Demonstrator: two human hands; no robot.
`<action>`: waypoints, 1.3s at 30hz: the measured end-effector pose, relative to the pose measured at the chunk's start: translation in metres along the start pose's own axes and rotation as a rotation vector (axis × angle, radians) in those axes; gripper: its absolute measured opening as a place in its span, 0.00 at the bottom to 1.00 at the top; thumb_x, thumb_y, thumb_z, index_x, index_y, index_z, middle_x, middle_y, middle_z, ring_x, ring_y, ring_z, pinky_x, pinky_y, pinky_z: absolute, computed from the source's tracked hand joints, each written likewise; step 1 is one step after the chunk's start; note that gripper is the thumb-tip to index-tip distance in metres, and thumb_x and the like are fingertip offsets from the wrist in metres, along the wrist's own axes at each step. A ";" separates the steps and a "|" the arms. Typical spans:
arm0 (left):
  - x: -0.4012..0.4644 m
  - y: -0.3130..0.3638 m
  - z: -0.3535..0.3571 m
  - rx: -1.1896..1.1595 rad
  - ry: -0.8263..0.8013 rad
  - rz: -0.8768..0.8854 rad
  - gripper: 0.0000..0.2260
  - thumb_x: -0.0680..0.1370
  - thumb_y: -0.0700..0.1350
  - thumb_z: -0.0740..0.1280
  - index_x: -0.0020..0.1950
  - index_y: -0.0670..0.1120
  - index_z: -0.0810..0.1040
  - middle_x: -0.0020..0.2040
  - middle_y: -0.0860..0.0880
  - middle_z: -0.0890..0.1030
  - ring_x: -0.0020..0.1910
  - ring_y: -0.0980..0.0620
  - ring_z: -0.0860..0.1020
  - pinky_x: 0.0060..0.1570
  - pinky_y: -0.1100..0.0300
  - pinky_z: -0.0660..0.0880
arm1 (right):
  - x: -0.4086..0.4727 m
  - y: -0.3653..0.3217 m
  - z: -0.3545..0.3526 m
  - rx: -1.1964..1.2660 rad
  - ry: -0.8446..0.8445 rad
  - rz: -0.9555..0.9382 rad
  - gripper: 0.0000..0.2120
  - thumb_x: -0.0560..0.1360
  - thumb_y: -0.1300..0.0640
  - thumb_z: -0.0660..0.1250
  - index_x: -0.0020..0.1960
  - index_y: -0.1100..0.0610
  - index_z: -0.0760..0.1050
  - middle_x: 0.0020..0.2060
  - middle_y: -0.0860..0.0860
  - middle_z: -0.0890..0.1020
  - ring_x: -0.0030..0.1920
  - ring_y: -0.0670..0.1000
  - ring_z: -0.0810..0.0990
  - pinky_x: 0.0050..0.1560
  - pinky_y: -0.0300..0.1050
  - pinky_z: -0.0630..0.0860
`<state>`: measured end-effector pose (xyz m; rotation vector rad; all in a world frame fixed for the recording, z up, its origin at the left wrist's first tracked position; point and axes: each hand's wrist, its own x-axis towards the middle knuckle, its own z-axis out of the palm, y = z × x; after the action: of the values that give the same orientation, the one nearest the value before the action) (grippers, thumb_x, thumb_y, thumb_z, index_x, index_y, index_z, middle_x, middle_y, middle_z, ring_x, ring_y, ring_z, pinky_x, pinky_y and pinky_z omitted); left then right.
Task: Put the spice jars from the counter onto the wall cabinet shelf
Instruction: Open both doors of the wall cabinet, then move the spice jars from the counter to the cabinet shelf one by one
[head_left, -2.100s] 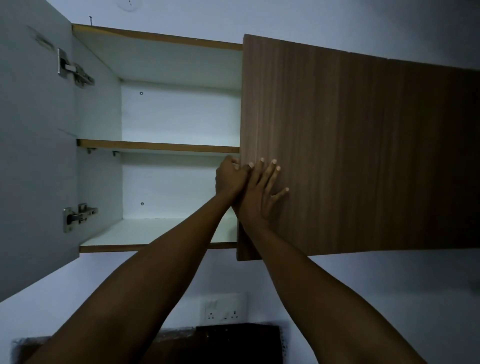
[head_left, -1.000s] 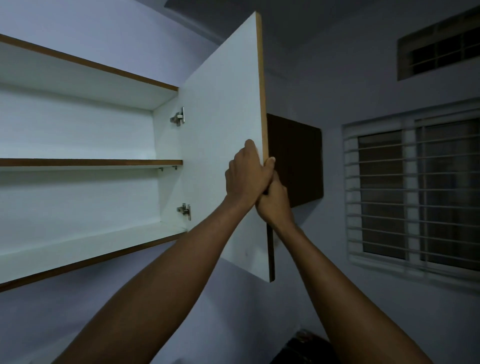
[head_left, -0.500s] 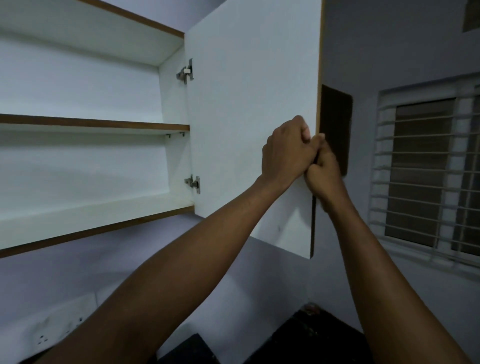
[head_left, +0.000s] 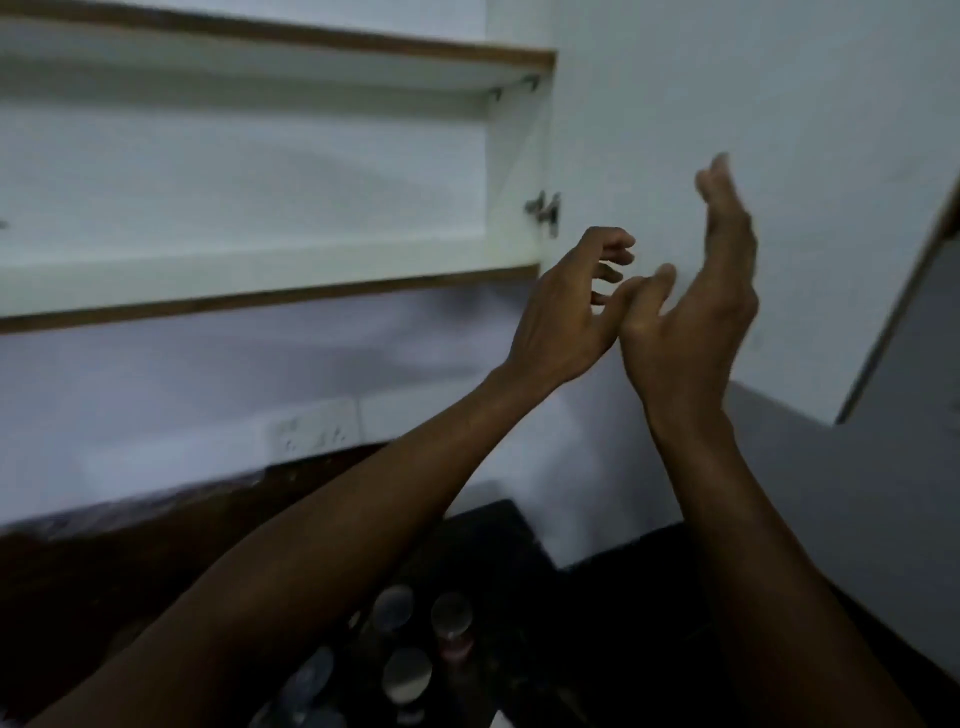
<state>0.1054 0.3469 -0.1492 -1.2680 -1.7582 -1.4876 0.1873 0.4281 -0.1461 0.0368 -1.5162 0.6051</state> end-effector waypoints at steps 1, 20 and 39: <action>-0.021 -0.018 -0.016 0.025 -0.003 -0.058 0.19 0.79 0.51 0.70 0.67 0.48 0.74 0.60 0.53 0.82 0.55 0.56 0.83 0.50 0.57 0.84 | -0.024 -0.006 0.018 0.053 -0.111 0.087 0.36 0.70 0.70 0.58 0.78 0.58 0.65 0.76 0.51 0.72 0.77 0.50 0.70 0.76 0.56 0.69; -0.409 -0.178 -0.136 0.380 -0.593 -1.160 0.22 0.80 0.41 0.68 0.74 0.44 0.72 0.71 0.41 0.76 0.70 0.42 0.76 0.72 0.48 0.73 | -0.431 -0.012 0.107 -0.257 -1.808 0.489 0.21 0.83 0.55 0.63 0.75 0.57 0.69 0.69 0.56 0.75 0.70 0.56 0.75 0.73 0.51 0.70; -0.463 -0.196 -0.110 0.380 -0.691 -1.244 0.27 0.79 0.41 0.72 0.75 0.40 0.67 0.71 0.39 0.76 0.71 0.40 0.76 0.72 0.48 0.71 | -0.503 0.012 0.080 -0.175 -1.926 0.355 0.32 0.80 0.50 0.68 0.79 0.57 0.61 0.77 0.52 0.67 0.77 0.50 0.67 0.77 0.45 0.64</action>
<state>0.1148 0.0984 -0.6000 -0.4032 -3.4474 -1.0897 0.1405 0.2326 -0.6144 0.2798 -3.4890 0.6905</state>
